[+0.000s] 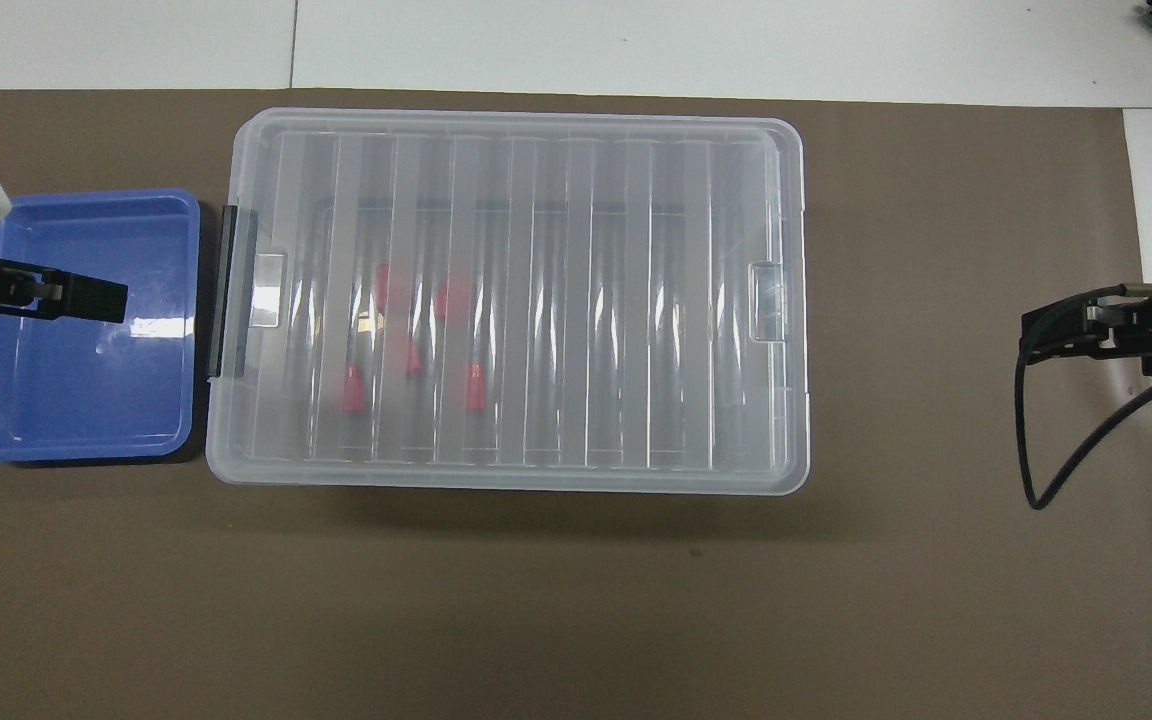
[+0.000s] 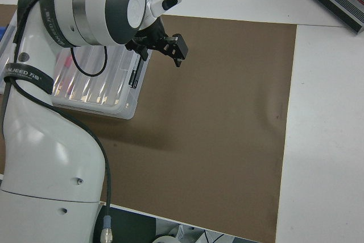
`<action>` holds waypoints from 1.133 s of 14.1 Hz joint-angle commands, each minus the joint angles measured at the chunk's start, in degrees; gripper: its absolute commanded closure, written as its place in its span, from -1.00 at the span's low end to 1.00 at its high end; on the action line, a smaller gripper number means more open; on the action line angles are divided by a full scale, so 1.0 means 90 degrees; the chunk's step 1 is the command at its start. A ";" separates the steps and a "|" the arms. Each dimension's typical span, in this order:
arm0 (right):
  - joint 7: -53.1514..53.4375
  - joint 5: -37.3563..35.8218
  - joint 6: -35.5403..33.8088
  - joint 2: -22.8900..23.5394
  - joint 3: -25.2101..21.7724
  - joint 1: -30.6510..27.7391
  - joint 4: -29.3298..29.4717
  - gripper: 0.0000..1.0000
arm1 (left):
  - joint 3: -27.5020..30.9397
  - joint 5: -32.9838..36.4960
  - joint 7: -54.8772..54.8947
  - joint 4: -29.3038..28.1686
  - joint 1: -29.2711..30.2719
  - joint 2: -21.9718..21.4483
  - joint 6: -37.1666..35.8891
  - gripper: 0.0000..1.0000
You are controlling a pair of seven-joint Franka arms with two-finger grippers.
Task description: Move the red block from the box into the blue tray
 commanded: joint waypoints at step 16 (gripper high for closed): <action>0.0735 0.0010 0.1898 -0.0128 0.0695 -0.0063 -0.1266 -0.97 | 0.0051 -0.0067 0.0067 0.0054 -0.0122 -0.0004 0.0010 -1.00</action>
